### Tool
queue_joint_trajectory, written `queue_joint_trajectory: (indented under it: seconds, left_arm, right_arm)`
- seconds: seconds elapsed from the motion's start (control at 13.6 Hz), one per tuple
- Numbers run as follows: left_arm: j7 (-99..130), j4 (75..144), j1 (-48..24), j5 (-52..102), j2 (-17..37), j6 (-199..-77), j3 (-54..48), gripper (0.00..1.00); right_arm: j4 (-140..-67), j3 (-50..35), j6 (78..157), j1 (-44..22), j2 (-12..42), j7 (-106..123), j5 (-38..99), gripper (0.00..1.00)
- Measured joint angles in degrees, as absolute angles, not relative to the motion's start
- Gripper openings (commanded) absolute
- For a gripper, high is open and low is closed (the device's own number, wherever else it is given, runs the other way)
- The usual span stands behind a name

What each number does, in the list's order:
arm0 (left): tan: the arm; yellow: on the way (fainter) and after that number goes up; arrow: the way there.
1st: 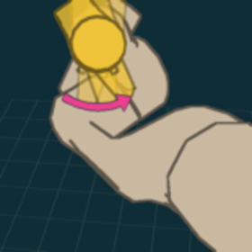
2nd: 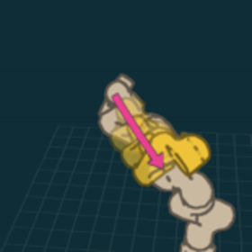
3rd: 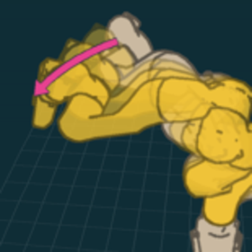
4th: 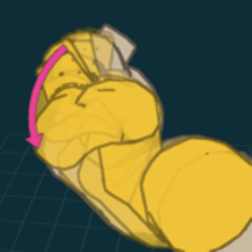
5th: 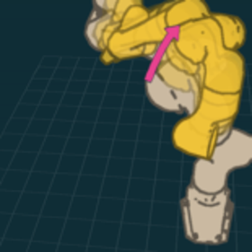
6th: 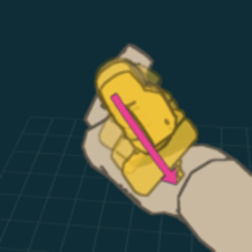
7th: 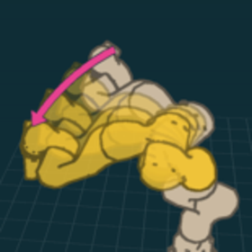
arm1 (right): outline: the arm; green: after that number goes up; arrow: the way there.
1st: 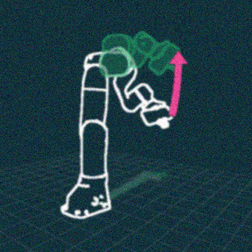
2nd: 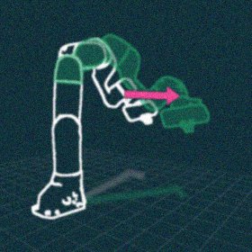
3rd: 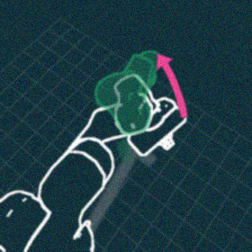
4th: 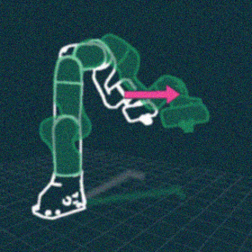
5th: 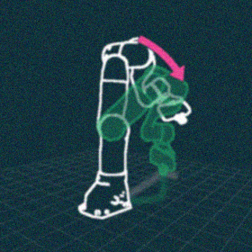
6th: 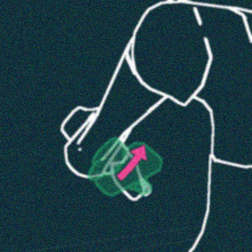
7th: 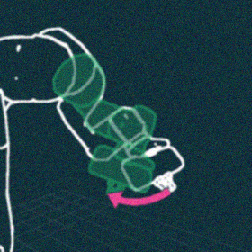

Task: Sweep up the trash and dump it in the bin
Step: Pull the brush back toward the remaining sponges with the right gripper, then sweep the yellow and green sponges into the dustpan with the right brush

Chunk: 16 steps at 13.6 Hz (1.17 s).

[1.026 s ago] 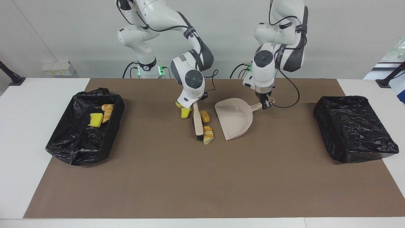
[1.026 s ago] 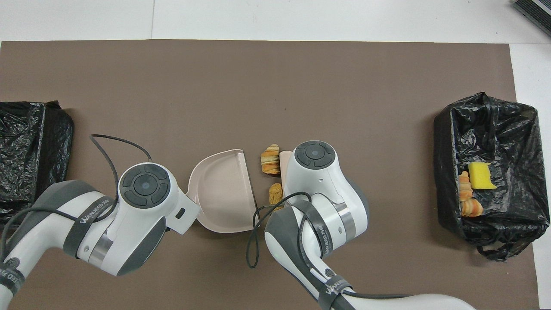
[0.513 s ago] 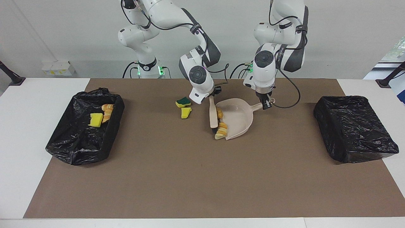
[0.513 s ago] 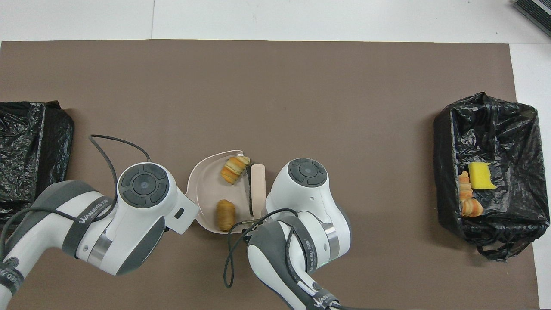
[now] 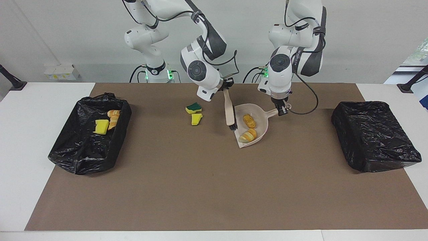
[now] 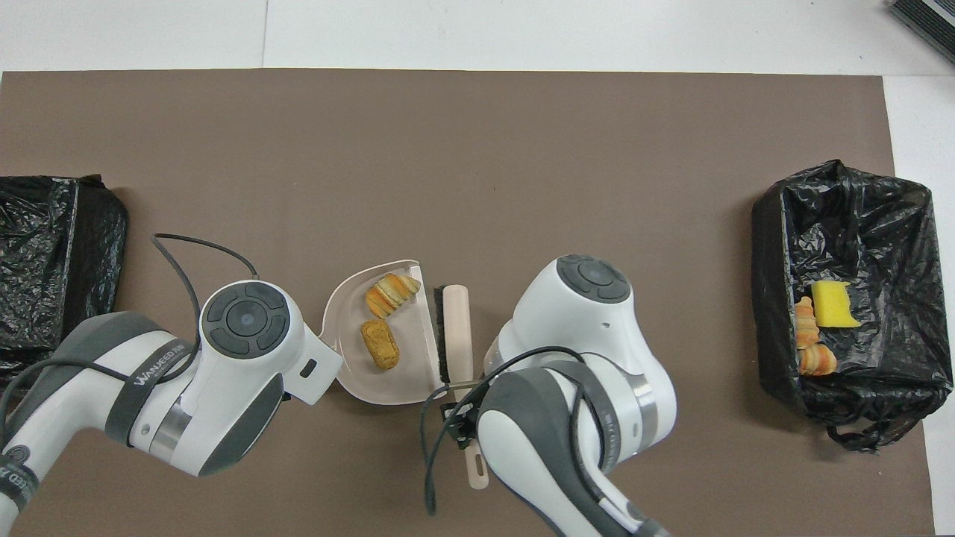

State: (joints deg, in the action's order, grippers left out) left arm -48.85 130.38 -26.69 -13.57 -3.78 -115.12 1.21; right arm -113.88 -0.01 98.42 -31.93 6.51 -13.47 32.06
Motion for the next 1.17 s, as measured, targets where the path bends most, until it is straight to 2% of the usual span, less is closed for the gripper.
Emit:
queue_joint_trajectory:
  seconds: [0.22,0.73,0.95,1.17]
  left_arm:
    - [-48.9,130.4,-26.7,-13.6,-3.8,-115.1,1.1,0.00]
    - [-48.7,131.5,-29.3,-13.6,-4.7,-115.0,0.2,0.00]
    - [-48.5,133.5,-30.6,-13.6,-6.3,-114.9,0.1,0.00]
    - [-48.5,135.6,-31.7,-13.6,-8.0,-114.9,0.0,0.00]
  right_arm:
    - [-114.6,0.2,92.0,-28.2,4.3,-23.7,24.1,0.00]
    - [-126.3,0.0,91.8,-26.1,-1.1,-46.4,20.6,0.00]
    - [-133.0,-0.4,92.1,-28.5,-6.0,-52.1,20.3,0.00]
    - [-139.3,-0.7,99.7,-35.1,-8.2,-59.4,20.3,0.00]
